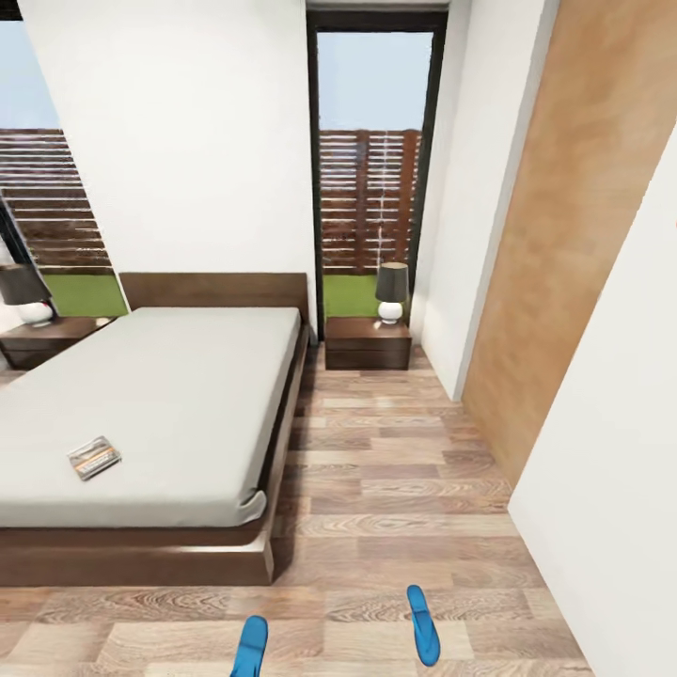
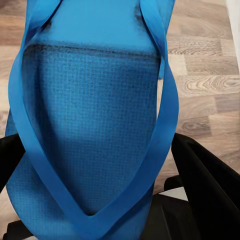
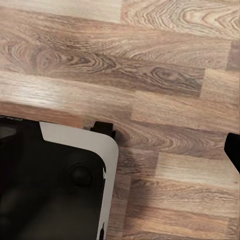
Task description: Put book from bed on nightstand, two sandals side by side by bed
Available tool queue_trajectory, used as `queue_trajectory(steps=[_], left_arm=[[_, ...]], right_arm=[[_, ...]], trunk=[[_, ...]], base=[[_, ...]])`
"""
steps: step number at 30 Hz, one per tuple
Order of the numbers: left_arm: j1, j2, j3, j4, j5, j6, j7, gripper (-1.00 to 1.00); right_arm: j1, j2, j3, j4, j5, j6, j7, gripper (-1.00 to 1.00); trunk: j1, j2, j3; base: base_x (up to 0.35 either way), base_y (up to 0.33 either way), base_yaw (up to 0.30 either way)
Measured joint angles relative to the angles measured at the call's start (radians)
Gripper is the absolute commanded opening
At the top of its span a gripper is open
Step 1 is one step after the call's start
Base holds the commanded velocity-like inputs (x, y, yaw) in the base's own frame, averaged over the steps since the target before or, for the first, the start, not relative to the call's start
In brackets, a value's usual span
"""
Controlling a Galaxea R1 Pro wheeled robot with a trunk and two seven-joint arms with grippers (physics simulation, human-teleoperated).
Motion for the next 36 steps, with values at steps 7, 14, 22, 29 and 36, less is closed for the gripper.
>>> queue_trajectory(steps=[7,14,22,29,36], left_arm=[[0.0,0.0,0.001,0.0,0.0,0.0,0.0,-1.0],[0.0,0.001,0.001,0.0,0.0,0.0,-0.001,-1.0],[-0.005,0.012,0.0,-0.077,0.001,0.021,-0.267,-1.0],[-0.017,0.112,0.009,-0.343,0.001,0.39,-0.649,-1.0],[-0.004,0.157,0.129,-0.369,0.05,0.355,-0.709,-1.0]], right_arm=[[0.0,-0.001,-0.001,0.0,0.0,0.0,0.0,1.0],[0.0,-0.001,-0.001,0.0,0.0,0.0,0.0,1.0],[0.0,-0.002,-0.007,0.0,0.0,0.0,0.0,1.0],[0.0,-0.002,-0.068,0.0,0.0,-0.011,0.001,1.0],[0.0,-0.002,-0.087,-0.079,-0.002,-0.065,0.001,1.0]], trunk=[[0.0,0.0,-0.001],[0.0,0.0,-0.001],[0.0,0.0,-0.001],[0.0,0.0,-0.001],[0.0,0.0,-0.001]], base=[[0.0,0.0,0.037],[0.0,0.0,0.0],[0.0,0.0,0.0],[0.0,0.0,0.0],[0.0,0.0,0.0]])
